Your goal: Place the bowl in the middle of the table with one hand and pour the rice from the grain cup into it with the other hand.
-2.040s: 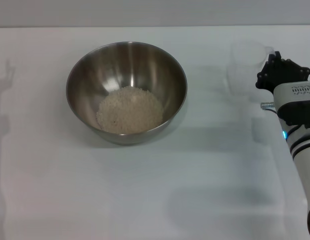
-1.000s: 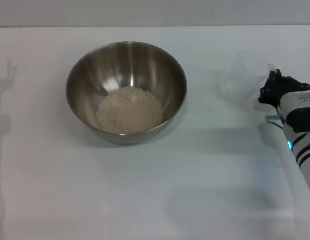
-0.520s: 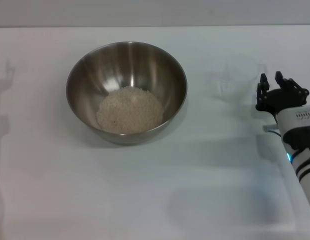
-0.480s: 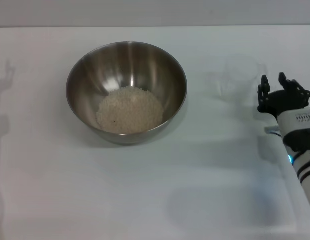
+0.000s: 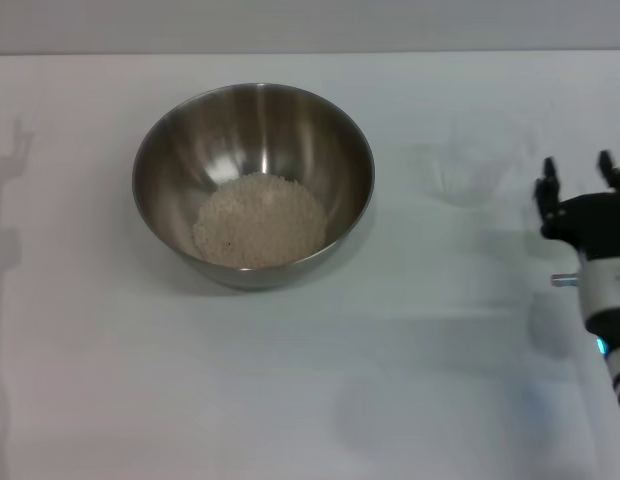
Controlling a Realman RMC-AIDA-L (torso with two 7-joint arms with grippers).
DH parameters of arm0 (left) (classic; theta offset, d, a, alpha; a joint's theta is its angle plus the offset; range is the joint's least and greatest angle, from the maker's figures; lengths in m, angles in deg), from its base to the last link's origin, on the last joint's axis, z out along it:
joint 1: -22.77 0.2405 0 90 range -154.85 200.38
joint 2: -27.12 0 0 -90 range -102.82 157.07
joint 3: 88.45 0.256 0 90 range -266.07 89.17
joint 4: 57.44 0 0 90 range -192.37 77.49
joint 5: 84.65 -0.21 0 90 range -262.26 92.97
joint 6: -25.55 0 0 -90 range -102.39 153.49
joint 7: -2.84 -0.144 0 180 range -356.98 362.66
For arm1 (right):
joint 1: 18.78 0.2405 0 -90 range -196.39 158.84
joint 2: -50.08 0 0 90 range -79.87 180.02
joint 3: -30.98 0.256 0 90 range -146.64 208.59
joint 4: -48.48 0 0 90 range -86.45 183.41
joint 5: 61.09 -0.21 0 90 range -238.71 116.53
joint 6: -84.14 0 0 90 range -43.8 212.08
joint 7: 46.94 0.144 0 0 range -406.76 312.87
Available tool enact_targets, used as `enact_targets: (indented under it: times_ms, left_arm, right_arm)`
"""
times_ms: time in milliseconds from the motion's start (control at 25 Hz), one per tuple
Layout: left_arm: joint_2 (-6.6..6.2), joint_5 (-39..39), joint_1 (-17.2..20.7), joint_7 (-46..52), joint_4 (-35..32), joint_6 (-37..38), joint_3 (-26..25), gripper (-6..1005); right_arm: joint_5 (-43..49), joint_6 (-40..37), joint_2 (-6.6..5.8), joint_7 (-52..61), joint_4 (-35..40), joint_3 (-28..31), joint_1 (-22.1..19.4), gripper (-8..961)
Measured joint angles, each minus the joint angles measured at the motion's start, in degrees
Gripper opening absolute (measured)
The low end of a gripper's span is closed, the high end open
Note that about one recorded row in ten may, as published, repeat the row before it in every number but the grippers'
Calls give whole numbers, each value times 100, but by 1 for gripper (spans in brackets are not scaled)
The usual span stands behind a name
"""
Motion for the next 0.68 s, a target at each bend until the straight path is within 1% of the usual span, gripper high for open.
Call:
enact_targets:
  times_ms: [80,160,320,360,440,520,560,680]
  left_arm:
    - [0,0,-1,0,-1,0,0,840]
    - [4,0,-2,0,-5,-6,0,840]
    - [12,0,-2,0,-16,-22,0,840]
    - [20,0,-2,0,-33,-12,0,840]
    - [25,0,6,3,-44,-6,14,840]
    - [27,-1,49,36,-44,-3,116,840]
    - [25,0,117,74,-10,18,240,840]
    - [23,-1,176,80,22,47,297,840]
  right_arm:
    - [20,-473,-3,0,-101,-32,-119,573]
    - [22,-876,-22,0,-58,-12,-140,573]
    - [22,-939,-30,81,169,13,-53,572]
    - [37,-947,-40,218,329,-9,29,572]
    - [97,-979,-43,364,414,-33,60,572]
    - [160,-1019,-45,467,457,-35,61,572]
    - [339,-1153,-43,681,592,-37,59,572]
    - [440,-1293,-37,881,704,-37,53,572]
